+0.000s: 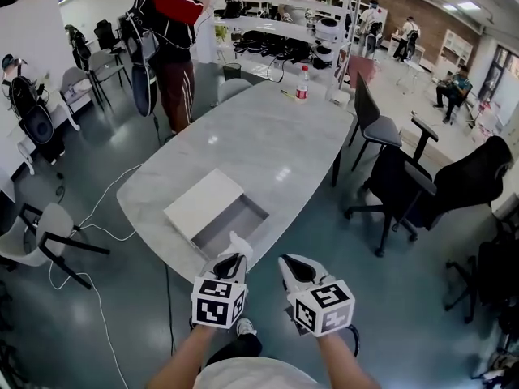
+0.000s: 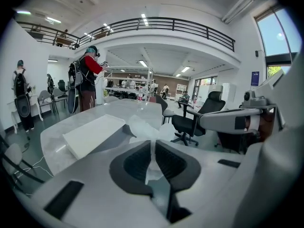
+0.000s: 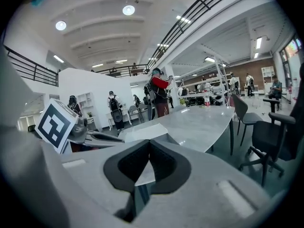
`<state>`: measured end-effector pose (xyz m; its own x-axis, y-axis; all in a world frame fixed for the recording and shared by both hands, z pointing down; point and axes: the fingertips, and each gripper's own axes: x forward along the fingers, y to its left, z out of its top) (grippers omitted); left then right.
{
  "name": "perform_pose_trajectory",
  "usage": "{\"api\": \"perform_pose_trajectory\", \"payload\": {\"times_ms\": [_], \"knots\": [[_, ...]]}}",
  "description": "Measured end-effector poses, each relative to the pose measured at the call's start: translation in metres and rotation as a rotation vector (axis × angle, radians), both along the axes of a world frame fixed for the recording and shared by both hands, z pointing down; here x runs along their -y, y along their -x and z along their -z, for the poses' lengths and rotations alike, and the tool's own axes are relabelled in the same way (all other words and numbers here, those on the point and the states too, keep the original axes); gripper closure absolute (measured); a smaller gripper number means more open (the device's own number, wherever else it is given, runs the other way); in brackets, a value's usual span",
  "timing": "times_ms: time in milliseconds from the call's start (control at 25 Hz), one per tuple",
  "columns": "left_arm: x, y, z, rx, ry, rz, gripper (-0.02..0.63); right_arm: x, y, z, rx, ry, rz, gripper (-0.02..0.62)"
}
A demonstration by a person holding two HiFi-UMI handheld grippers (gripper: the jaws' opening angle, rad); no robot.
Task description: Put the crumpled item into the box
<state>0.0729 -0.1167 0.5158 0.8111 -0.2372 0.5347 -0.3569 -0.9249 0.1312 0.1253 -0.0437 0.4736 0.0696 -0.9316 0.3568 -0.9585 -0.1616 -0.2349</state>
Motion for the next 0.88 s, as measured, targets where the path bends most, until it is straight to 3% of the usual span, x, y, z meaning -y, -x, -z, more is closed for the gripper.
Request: {"api": "perform_pose_trajectory", "payload": {"times_ms": [400,880], "knots": [[0.064,-0.018,-0.026,0.047,0.041,-0.023,0.575,0.078,-0.01,-0.008,-0.011,0.052,0.043,0.591],[0.097,-0.032,-0.063,0.125,0.088,-0.106,0.575,0.135,-0.014,-0.012,-0.036,0.109,0.088,0.591]]}}
